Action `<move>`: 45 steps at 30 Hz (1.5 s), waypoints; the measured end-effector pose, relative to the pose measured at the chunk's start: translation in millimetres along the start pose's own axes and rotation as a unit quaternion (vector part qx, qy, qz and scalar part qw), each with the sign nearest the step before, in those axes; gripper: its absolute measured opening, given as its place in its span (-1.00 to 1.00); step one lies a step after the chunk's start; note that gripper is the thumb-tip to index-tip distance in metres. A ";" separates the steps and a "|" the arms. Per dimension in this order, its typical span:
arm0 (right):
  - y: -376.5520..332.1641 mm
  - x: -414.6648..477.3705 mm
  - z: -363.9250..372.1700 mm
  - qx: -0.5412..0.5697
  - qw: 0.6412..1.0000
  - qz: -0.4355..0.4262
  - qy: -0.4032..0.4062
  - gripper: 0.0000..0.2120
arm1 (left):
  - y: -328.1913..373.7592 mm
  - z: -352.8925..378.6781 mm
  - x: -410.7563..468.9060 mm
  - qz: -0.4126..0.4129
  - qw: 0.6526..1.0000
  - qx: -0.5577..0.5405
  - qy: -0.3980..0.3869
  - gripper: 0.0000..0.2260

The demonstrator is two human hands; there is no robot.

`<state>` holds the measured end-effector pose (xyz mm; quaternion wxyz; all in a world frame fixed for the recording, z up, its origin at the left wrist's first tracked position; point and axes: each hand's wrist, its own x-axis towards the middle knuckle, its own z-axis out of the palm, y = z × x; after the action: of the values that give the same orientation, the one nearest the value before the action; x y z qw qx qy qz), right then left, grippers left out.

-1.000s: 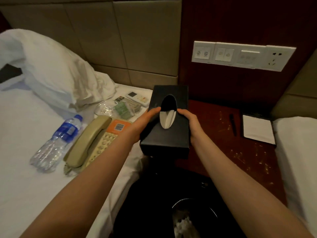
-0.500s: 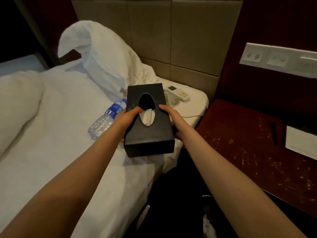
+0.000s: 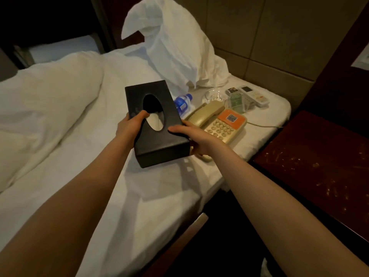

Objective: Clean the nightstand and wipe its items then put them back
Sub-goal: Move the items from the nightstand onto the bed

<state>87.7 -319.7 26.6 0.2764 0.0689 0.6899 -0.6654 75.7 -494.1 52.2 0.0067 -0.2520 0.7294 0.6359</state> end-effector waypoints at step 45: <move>10.3 -2.5 -18.5 -0.021 0.977 -0.057 0.204 -0.88 | 2.8 76.5 -17.2 0.201 0.909 0.365 -0.021 -0.50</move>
<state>89.2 -300.2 18.0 0.0928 0.1573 0.7484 -0.6376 65.9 -416.6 45.9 -0.0142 -0.0665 0.9456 0.3181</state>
